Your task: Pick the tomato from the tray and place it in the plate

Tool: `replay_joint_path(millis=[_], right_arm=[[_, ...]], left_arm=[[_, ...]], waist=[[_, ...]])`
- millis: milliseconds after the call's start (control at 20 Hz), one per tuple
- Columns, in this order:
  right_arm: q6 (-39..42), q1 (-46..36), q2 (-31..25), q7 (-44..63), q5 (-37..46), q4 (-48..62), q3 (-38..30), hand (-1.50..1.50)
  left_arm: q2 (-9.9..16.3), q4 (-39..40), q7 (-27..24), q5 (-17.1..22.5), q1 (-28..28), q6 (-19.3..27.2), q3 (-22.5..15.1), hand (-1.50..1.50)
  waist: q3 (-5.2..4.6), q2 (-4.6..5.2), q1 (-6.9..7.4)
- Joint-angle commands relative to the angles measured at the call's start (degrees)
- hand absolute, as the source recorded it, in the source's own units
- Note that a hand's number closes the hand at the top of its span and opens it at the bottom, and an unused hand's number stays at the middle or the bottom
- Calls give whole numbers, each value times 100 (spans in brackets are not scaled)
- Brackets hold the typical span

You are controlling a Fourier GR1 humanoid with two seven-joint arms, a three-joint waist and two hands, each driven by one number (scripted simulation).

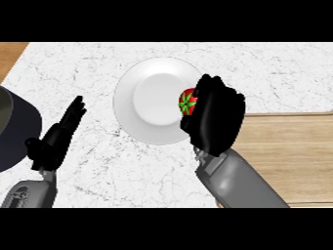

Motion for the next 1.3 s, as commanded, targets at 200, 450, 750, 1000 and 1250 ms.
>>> replay_joint_path(millis=[200,450,750,1000,1250], right_arm=[[-1430,-482,66,1442,-288,1028,-711,-150],[-2236,-608,66,1162,-558,1477,-1162,-150],[-3285,-702,66,990,-248,1037,-1437,-150],[-4329,-160,67,800,-493,567,-1539,-150],[-5322,928,68,508,-433,19,-1014,-150]], left_arm=[[100,0,41,33,-101,-102,48,0],[-100,75,-30,-31,-90,0,-58,0],[-41,80,-75,-6,81,-18,11,0],[-4,92,-18,22,32,67,138,0],[157,-96,40,112,273,23,290,0]], waist=[[5,19,76],[10,56,75],[10,-61,-58],[17,-95,-214],[12,-158,-378]])
